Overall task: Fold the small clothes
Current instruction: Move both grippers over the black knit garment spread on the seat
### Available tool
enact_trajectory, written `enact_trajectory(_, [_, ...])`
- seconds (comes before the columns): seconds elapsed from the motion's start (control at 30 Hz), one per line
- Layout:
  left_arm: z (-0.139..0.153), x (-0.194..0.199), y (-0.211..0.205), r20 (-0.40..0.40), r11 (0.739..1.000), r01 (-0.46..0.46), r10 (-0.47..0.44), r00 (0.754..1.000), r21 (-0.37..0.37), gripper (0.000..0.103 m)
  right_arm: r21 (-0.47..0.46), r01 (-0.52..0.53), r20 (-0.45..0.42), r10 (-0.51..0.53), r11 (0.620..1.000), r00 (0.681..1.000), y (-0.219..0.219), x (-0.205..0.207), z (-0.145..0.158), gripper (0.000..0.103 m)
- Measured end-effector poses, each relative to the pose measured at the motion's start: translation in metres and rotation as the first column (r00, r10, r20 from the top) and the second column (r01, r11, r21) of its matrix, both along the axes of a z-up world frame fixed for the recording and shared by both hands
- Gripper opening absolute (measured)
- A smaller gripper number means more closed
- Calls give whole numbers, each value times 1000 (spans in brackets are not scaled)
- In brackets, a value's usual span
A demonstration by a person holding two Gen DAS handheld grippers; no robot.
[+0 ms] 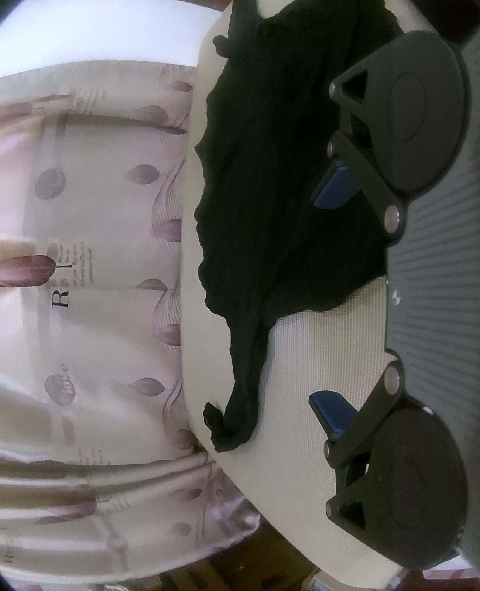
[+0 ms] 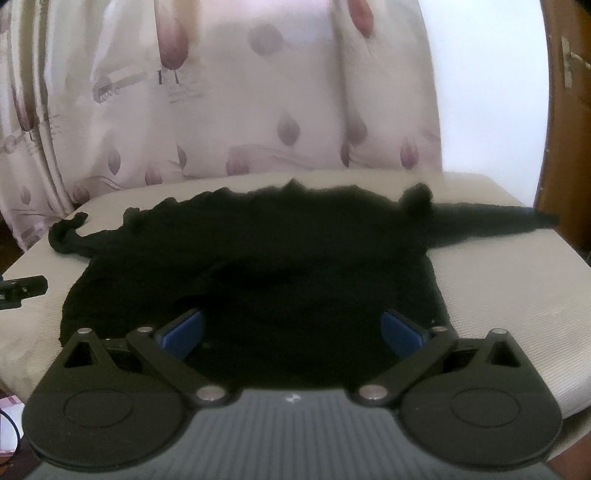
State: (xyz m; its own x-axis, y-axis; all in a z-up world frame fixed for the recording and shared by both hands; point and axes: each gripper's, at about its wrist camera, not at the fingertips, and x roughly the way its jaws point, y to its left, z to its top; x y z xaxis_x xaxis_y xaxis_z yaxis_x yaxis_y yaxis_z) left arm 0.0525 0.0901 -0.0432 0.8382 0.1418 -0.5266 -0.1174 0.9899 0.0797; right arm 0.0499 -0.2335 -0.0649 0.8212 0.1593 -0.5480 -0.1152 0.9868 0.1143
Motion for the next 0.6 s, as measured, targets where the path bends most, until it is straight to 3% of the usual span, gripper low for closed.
enact_trajectory(0.23, [0,18,39,2,998,-37,37,999,49,103,74,-52,1,52,996,999,-8,0,-2,103])
enact_trajectory(0.43, [10,62,123,-9,985,-151,152,988,85,101,77,-84,-2,85,993,996,-7,-1,-6,103])
enact_trajectory(0.6, [24,115,178,5,977,-177,177,984,117,98,94,-91,-26,94,991,995,-2,5,-12,103])
